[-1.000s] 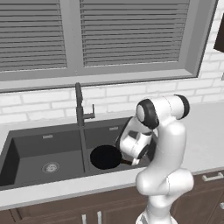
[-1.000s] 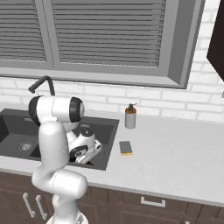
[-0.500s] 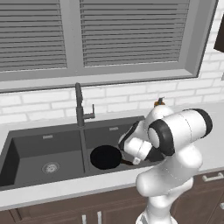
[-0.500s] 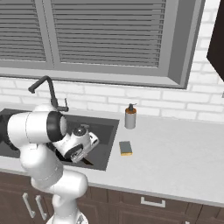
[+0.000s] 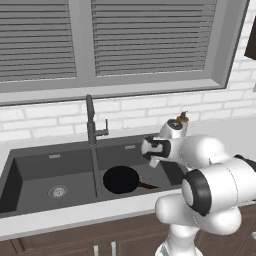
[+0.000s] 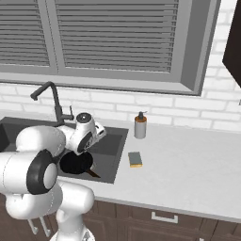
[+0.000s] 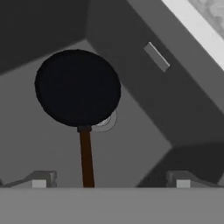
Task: Pick the pan and sponge and place them into the sink. Then turn on the water.
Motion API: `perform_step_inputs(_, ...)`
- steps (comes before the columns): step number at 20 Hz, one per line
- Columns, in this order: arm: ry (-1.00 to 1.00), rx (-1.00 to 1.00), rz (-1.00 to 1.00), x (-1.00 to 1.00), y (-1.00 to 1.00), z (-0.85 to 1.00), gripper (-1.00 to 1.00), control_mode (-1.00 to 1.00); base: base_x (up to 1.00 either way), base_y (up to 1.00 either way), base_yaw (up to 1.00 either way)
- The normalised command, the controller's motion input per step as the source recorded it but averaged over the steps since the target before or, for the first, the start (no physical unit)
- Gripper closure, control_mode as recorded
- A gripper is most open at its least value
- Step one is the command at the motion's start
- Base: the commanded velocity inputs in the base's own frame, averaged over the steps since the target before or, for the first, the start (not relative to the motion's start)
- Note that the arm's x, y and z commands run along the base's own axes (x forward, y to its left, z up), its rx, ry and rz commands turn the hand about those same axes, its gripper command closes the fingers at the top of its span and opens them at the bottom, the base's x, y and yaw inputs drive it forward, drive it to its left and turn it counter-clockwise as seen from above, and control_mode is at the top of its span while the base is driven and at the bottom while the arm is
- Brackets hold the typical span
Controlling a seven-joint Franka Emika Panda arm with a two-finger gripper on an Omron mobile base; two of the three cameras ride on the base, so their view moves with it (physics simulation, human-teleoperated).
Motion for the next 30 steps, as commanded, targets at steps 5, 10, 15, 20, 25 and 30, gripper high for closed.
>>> perform_step_inputs(5, 0.19, 0.04, -0.08, 0.11, 0.00, 0.98, -1.00, -1.00, 0.00, 0.00, 0.00)
perform_step_inputs(10, 0.19, 0.03, -0.16, -0.02, 0.00, 0.73, -1.00, -1.00, 0.00, 0.00, 0.00)
perform_step_inputs(15, 0.03, 0.02, -0.33, -0.29, -0.26, 0.08, -1.00, -1.00, 0.00, 0.00, 0.00)
perform_step_inputs(20, 0.00, 0.02, -0.28, -0.47, -0.67, 0.00, -1.00, -1.00, 0.00, 0.00, 0.00)
perform_step_inputs(25, 0.00, 0.01, -0.20, -0.55, -0.71, 0.00, -1.00, -1.00, 0.00, 0.00, 0.00)
perform_step_inputs(30, 0.00, 0.00, -0.14, -0.38, -0.58, 0.00, -1.00, -1.00, 0.00, 0.00, 0.00)
